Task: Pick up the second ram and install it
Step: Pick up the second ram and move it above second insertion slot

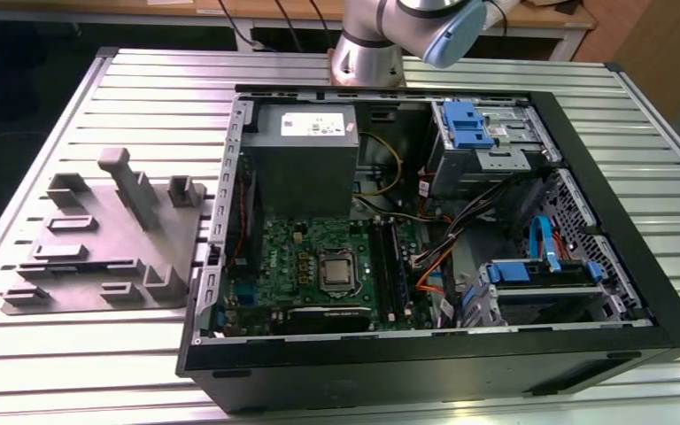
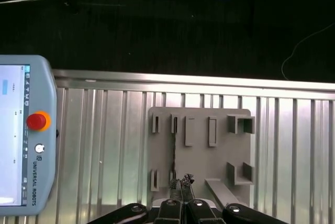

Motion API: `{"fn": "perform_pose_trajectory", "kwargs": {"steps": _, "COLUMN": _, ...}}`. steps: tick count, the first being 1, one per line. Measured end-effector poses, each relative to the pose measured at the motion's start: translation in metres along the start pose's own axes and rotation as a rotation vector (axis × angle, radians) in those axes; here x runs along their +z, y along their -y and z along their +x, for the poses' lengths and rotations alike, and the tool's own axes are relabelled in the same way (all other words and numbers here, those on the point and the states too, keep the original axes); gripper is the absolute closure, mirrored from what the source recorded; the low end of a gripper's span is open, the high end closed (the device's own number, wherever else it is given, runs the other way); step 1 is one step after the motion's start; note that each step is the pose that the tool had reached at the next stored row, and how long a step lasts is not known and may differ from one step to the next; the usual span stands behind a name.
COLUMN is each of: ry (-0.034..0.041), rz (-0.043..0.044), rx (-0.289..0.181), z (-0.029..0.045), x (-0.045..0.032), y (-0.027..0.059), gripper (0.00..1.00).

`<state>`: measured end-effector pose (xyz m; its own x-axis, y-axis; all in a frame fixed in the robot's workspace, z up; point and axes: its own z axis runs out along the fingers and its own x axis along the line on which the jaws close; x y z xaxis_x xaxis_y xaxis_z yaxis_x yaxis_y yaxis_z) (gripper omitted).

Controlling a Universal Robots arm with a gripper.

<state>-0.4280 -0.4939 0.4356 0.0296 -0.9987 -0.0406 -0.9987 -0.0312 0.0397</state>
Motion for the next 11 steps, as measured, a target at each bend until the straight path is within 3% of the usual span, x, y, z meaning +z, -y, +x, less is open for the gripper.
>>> {"fn": "perform_pose_trajectory", "kwargs": {"steps": 11, "ry": 0.0001, "rz": 0.0000, "rx": 0.000, "z": 0.0012, "x": 0.0200, "y": 0.0008, "gripper": 0.90}}
